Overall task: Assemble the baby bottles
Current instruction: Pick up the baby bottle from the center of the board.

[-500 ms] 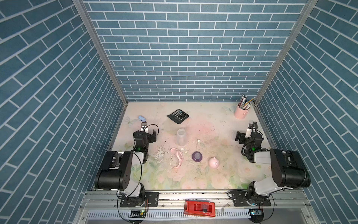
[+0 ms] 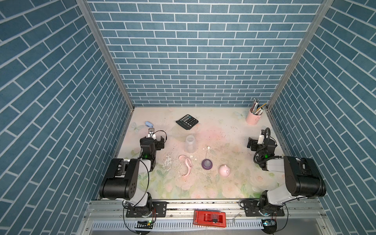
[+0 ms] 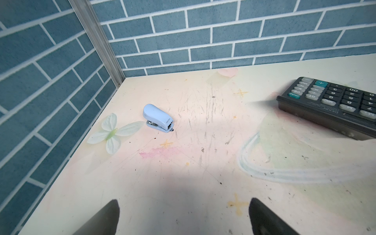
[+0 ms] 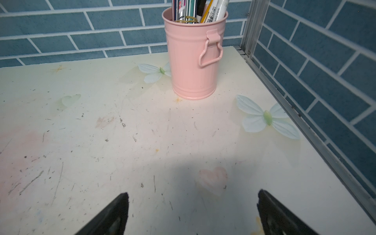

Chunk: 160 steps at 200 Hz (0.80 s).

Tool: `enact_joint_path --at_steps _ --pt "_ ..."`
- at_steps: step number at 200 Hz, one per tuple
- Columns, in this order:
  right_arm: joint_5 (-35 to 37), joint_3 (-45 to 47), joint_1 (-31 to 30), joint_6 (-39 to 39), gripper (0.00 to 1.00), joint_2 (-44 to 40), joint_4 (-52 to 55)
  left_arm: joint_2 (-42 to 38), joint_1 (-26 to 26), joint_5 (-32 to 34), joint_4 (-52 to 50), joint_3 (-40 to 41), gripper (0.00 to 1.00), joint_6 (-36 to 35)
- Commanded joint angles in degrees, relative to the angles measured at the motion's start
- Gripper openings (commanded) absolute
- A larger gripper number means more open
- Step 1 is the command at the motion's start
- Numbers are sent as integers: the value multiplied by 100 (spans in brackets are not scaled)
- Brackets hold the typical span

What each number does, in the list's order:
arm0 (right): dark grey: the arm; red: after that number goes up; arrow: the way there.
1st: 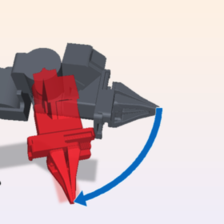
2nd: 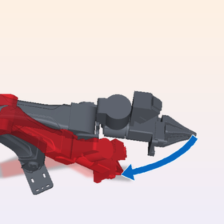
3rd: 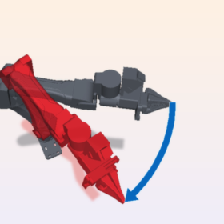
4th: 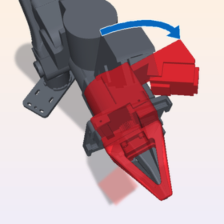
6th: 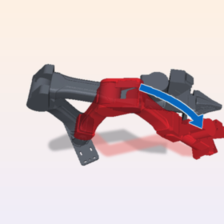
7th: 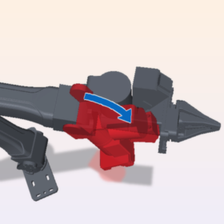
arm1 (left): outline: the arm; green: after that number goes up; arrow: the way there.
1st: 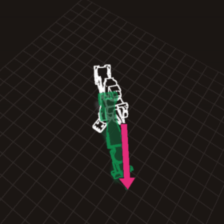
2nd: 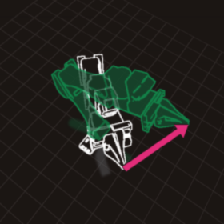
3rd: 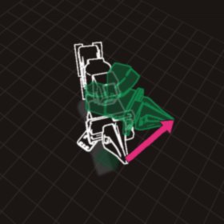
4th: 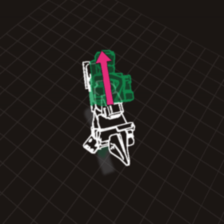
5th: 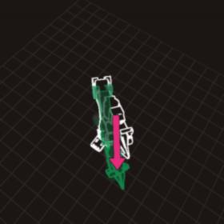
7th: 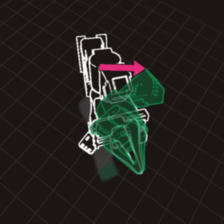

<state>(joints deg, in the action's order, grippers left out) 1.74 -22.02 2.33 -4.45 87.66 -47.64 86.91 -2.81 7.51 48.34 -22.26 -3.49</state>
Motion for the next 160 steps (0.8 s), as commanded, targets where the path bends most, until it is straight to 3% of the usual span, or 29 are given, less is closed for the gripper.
enact_joint_path --at_steps 1,77,106,127,160 --pt "-16 -101 31 137 99 65 -78 44 5 20 59 -11 100 -24" --pt "-7 -92 34 145 99 63 -87 54 7 20 41 -24 100 -25" --pt "-203 -163 23 235 92 -223 277 -45 0 0 287 146 100 -82" --pt "-275 -409 14 217 93 -1189 1468 -819 0 44 127 414 100 -27" --pt "-1122 -803 -148 -273 99 -2125 2419 -2086 -97 -210 -1454 49 100 196"
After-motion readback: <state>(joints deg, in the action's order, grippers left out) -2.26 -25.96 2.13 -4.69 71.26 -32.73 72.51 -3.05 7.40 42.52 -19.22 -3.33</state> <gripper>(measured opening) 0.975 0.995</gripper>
